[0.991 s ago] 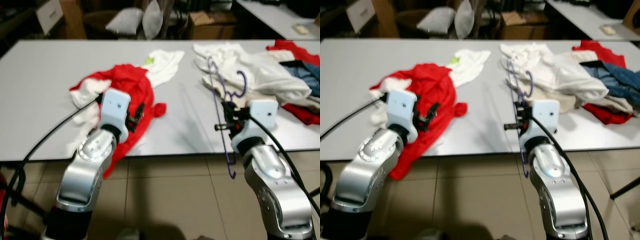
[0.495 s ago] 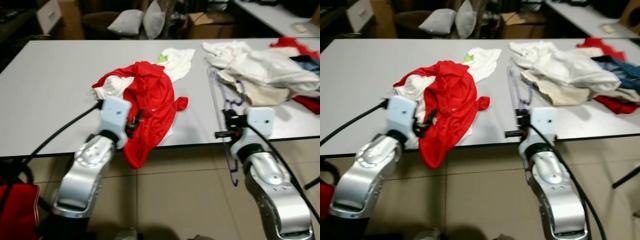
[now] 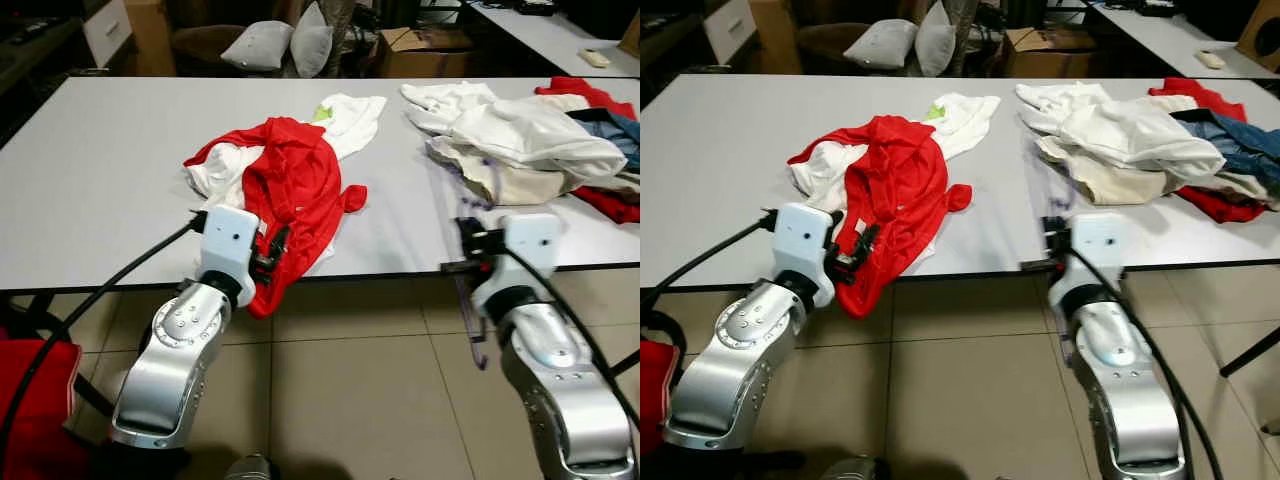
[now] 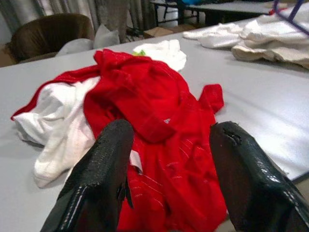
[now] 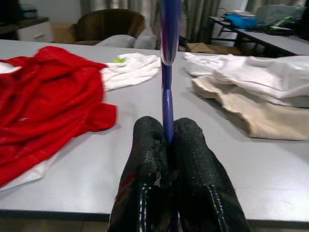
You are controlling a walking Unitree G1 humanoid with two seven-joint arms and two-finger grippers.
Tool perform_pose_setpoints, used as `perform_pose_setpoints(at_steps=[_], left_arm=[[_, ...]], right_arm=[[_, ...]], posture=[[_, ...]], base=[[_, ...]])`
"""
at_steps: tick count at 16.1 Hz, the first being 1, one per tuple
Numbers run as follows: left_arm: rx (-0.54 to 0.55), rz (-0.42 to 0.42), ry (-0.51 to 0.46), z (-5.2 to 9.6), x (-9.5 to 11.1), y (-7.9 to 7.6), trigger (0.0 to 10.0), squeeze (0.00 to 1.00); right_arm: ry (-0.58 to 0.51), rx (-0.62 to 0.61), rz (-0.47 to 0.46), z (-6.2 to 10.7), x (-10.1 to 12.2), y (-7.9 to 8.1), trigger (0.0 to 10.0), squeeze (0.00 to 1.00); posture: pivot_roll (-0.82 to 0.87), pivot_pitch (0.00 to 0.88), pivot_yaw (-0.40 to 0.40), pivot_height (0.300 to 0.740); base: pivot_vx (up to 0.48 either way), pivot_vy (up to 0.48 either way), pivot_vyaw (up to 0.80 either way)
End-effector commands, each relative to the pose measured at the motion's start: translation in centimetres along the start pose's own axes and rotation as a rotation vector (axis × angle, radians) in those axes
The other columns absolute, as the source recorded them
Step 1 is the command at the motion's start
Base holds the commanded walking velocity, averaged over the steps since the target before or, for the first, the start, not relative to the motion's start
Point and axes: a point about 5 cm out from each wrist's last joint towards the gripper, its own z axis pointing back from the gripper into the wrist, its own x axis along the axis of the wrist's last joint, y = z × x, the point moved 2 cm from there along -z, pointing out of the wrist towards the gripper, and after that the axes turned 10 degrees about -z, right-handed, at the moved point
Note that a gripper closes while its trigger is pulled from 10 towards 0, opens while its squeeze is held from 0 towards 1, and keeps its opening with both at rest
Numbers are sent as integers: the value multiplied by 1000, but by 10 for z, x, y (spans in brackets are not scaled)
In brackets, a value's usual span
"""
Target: Hang hanger
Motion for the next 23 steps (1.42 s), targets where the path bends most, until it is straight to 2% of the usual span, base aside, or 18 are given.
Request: perform_pose_setpoints(at_steps=[1, 6, 11, 15, 18, 19, 20, 23], left_arm=[[39, -6, -17, -3, 2, 5, 10000, 0], [45, -15, -15, -2, -1, 8, 10000, 0], [60, -24, -17, -2, -1, 12, 10000, 0], [59, -33, -16, -2, -2, 11, 10000, 0], [106, -69, 27, -1, -8, 19, 10000, 0], [154, -77, 58, 0, -13, 27, 10000, 0], [192, -39, 92, 2, -19, 34, 10000, 1000], [183, 11, 136, 2, -26, 36, 10000, 1000]], right_arm=[[-13, -1, -17, -2, 3, -1, 10000, 0], [-10, -35, 8, 0, -3, -8, 10000, 0], [7, -3, -26, -1, -5, -8, 10000, 0], [-9, 2, 1, -2, -3, -9, 10000, 0], [13, 61, 19, -1, -5, -6, 10000, 0], [23, 81, 26, -1, -6, -5, 10000, 0], [31, 100, 36, 0, -8, -4, 10000, 0], [43, 119, 36, 2, -9, -3, 10000, 0]], posture=[[20, 0, -6, 740], [22, 0, -9, 740], [24, 0, -18, 740], [23, 0, -22, 740], [23, 0, -24, 740], [23, 0, -23, 740], [22, 0, -21, 740], [22, 1, -21, 740]], base=[[0, 0, -800], [167, 0, -160], [300, 0, -136], [302, 0, -197], [86, 0, 0], [0, 0, 0], [0, 0, 0], [0, 0, 0]])
